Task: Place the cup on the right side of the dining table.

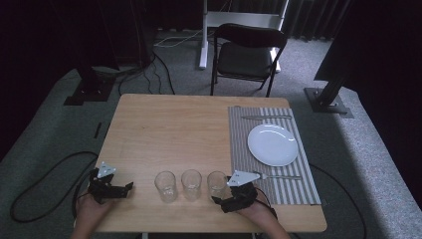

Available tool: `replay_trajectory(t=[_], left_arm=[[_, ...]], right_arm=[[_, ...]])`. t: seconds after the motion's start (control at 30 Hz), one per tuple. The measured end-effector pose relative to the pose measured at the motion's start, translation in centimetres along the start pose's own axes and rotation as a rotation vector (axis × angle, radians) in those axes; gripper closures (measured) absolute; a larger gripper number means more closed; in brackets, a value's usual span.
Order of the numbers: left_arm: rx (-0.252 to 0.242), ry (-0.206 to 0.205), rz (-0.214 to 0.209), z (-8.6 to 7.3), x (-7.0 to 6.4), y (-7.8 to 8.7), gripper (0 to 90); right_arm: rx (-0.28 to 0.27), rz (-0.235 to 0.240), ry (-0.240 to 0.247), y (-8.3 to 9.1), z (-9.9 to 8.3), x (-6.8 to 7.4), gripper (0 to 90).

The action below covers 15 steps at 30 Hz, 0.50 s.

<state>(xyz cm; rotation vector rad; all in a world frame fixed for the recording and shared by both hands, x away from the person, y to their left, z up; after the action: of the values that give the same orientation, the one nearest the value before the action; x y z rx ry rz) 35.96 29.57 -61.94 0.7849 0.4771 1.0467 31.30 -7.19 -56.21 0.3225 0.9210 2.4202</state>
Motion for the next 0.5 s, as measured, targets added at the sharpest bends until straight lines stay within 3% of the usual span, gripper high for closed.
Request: replay_trajectory(t=[0.5], left_arm=[[0.001, -0.001, 0.000, -0.01, 0.01, 0.00, 0.1]], right_arm=[[-0.020, -0.024, -0.016, -1.08, 1.07, 0.08, 22.2]])
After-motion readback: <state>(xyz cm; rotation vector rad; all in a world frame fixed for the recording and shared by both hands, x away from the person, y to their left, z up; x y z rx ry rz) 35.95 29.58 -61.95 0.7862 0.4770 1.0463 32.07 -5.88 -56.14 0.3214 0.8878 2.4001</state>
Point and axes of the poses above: each handheld gripper's, and its own axes: y roughly backward along the jaws, z roughly out of its top, x roughly to its left, the point moved 10 cm from there along -y, roughly forward along the jaws, and after that the axes turned 3 degrees about x, right-handed, at the moved point
